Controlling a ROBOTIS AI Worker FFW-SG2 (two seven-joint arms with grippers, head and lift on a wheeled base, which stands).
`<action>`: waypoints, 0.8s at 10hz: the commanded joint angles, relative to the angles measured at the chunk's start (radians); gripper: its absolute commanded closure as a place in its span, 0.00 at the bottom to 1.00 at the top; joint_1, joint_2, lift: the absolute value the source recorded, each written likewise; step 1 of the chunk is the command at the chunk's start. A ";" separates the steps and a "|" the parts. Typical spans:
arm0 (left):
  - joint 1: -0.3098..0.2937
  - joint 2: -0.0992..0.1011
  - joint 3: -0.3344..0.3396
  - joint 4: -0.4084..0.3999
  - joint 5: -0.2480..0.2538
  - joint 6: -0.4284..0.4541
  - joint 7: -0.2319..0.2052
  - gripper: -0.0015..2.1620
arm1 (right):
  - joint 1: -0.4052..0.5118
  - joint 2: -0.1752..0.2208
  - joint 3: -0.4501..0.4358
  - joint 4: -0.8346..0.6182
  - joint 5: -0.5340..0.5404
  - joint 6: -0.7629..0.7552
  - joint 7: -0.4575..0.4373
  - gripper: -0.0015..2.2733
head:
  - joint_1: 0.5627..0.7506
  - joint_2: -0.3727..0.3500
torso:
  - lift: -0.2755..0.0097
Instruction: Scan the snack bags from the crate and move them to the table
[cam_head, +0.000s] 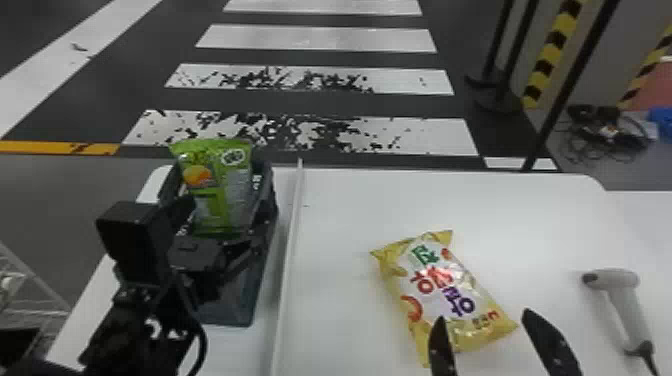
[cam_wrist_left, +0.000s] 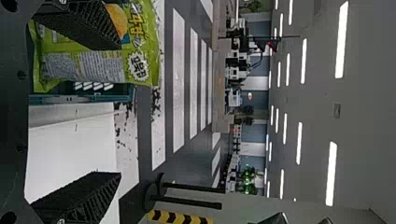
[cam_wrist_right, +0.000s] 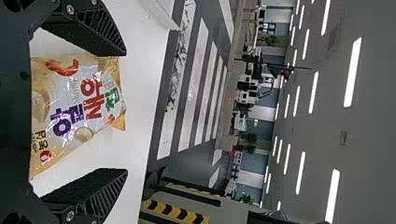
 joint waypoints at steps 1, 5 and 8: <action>0.095 0.007 0.050 -0.050 -0.001 -0.046 -0.002 0.01 | -0.005 -0.006 -0.008 0.002 -0.015 0.000 0.023 0.05 | 0.70 0.59 | 0.63; 0.277 0.000 0.107 -0.105 0.001 -0.175 -0.002 0.01 | -0.002 -0.026 -0.037 0.008 -0.016 0.006 0.112 0.05 | 0.70 0.70 | 0.63; 0.335 0.001 0.099 -0.114 -0.001 -0.212 -0.018 0.01 | -0.001 -0.026 -0.048 0.017 0.011 0.107 0.236 0.04 | 0.70 0.75 | 0.63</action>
